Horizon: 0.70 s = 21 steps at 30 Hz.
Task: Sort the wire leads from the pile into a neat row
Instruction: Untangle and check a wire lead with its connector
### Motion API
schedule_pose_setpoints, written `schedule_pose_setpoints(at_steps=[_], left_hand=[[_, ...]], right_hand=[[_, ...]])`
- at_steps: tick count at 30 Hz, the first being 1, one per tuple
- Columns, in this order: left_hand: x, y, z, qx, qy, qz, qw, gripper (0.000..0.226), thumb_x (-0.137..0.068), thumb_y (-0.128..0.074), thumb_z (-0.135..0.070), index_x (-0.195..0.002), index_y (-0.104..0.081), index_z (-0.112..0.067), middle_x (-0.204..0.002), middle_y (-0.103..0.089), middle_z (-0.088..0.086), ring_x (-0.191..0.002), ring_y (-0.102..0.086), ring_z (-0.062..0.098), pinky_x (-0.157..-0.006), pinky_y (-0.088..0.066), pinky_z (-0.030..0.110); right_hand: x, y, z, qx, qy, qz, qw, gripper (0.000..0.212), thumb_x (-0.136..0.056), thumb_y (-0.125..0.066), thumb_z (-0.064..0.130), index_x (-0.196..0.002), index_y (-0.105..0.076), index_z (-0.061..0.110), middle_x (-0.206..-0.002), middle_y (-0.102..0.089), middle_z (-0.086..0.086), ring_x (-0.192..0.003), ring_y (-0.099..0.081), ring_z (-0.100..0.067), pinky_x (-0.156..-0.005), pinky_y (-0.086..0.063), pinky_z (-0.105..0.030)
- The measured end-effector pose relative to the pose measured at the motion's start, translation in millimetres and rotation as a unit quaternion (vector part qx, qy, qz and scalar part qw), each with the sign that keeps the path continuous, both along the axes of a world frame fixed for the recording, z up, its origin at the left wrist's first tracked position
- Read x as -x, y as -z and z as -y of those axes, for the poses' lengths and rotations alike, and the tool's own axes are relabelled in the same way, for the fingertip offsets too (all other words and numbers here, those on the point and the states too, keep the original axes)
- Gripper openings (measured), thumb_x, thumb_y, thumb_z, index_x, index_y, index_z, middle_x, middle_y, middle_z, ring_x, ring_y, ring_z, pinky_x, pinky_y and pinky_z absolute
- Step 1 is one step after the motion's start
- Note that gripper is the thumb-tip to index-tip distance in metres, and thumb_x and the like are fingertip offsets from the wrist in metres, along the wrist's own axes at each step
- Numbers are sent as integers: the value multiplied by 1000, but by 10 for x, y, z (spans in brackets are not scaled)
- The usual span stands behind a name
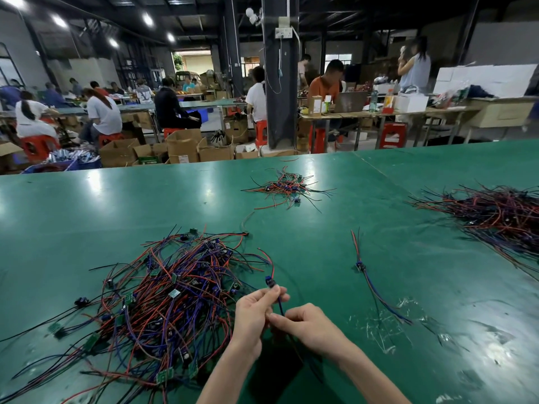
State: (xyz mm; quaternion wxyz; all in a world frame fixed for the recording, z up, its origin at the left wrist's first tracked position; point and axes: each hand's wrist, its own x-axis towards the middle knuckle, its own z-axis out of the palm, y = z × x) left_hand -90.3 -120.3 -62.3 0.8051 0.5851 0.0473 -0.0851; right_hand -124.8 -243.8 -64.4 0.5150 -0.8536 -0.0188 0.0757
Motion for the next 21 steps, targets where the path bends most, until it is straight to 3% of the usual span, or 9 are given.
schedule_pose_setpoints(at_steps=[2,5,7,10,12,18,21], left_hand=[[-8,7,-12,-14,11,-5,1000,15,-89,-61,-10,-80,-70,-3,-69,-71,4,-35,-31,0,-34,-25,12],[0,1,-21,-8,32,-12,999,15,-89,-61,-10,-81,-70,-1,-69,-70,6,-34,-31,1,-32,-24,13],[24,5,-11,-3,44,-14,999,14,-89,-61,-8,-81,-69,0,-69,-70,6,-34,-31,1,-32,-24,14],[37,17,-18,-3,40,-14,999,13,-89,-61,-7,-81,-69,0,-68,-69,7,-35,-36,3,-32,-25,14],[32,23,-33,-4,26,-11,1000,13,-88,-62,-7,-80,-69,0,-69,-69,9,-36,-39,5,-32,-25,15],[-83,-3,-172,29,-33,-4,999,12,-90,-58,-3,-83,-66,4,-74,-71,12,-32,-25,3,-32,-22,15],[-139,-16,-268,57,-62,-9,996,12,-91,-56,-1,-83,-64,4,-71,-70,11,-31,-25,1,-33,-23,14]], right_hand=[[-16,26,-36,-35,35,14,999,47,-84,-67,46,-52,-49,17,-47,-32,8,-49,-25,-7,-50,-19,-30],[-37,59,-67,-145,104,22,984,31,-86,-71,22,-56,-64,15,-56,-59,-1,-55,-46,-9,-58,-37,-30],[-13,66,-75,-196,123,16,973,29,-87,-69,14,-58,-67,14,-55,-64,-5,-45,-49,-8,-47,-39,-22],[39,63,-113,-188,115,22,975,31,-90,-65,13,-60,-63,14,-44,-55,-1,-29,-34,-7,-33,-24,-18],[42,32,-128,-183,109,25,977,27,-90,-64,12,-63,-64,13,-53,-61,-8,-29,-34,-7,-33,-23,-18],[90,-15,-138,-152,43,-21,987,21,-88,-66,11,-67,-65,11,-66,-66,-18,-30,-36,-6,-31,-26,-18],[111,-13,-139,-128,8,-45,991,18,-88,-66,14,-70,-64,13,-63,-69,-5,-31,-38,-6,-29,-27,-17]])
